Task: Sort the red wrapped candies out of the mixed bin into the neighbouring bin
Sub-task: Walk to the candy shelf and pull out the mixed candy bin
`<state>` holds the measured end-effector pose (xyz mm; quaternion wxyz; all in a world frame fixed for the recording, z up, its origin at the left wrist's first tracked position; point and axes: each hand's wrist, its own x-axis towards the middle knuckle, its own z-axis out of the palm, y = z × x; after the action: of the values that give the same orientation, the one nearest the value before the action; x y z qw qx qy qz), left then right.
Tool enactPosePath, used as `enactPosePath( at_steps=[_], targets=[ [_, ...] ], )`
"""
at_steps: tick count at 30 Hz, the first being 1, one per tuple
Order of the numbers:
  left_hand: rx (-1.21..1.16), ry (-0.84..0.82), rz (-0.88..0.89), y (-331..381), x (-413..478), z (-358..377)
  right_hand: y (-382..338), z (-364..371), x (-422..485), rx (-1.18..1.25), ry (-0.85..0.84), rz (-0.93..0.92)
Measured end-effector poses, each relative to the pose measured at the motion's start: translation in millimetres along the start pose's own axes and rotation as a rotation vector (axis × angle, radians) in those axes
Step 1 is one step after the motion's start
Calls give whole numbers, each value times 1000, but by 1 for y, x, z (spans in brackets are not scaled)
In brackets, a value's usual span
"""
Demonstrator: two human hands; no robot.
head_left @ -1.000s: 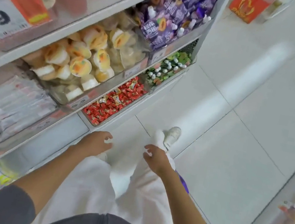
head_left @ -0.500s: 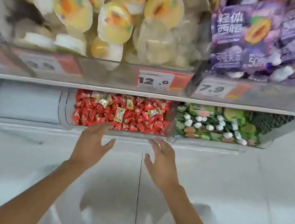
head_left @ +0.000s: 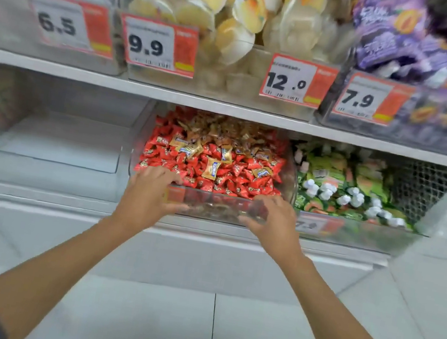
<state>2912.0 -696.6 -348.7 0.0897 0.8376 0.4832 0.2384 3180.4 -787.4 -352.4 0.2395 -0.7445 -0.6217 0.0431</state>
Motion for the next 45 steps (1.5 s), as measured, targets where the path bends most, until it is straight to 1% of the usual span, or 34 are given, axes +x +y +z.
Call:
enactPosePath(
  at_steps=[3, 5, 8, 10, 12, 14, 16, 21, 25, 31, 37, 41, 45],
  targets=[
    [-13, -67, 25, -8, 6, -14, -5, -23, 7, -32, -166, 24],
    [8, -94, 30, -12, 9, -19, -5, -29, 10, -62, -218, 20],
    [175, -62, 90, -17, 7, -9, -4, -23, 14, -151, -193, -14],
    [288, -30, 106, -17, 9, -5, -6, -15, 16, -163, -115, -7],
    [322, -31, 70, -16, 13, -6, -9, -9, 17, -153, -28, 33],
    [328, -59, 51, -15, 17, -8, -14, -11, 19, -170, -18, 58],
    [310, -80, 48, -13, 19, -11, -16, -15, 22, -185, -42, 55],
    [214, -54, 15, -11, 20, -33, -22, -26, 21, -117, 1, 6],
    [216, -75, 16, -5, -3, -39, -29, -34, -1, -150, -22, -53],
    [206, -72, 60, 7, -41, -44, -27, -46, -39, -133, -57, -44],
    [240, -76, 84, 19, -76, -49, -22, -54, -75, -139, -76, -60],
    [275, -82, 86, 21, -82, -53, -25, -54, -85, -98, -33, -73],
    [324, -148, 155, 20, -78, -56, -27, -59, -83, -83, -120, -62]
  ],
)
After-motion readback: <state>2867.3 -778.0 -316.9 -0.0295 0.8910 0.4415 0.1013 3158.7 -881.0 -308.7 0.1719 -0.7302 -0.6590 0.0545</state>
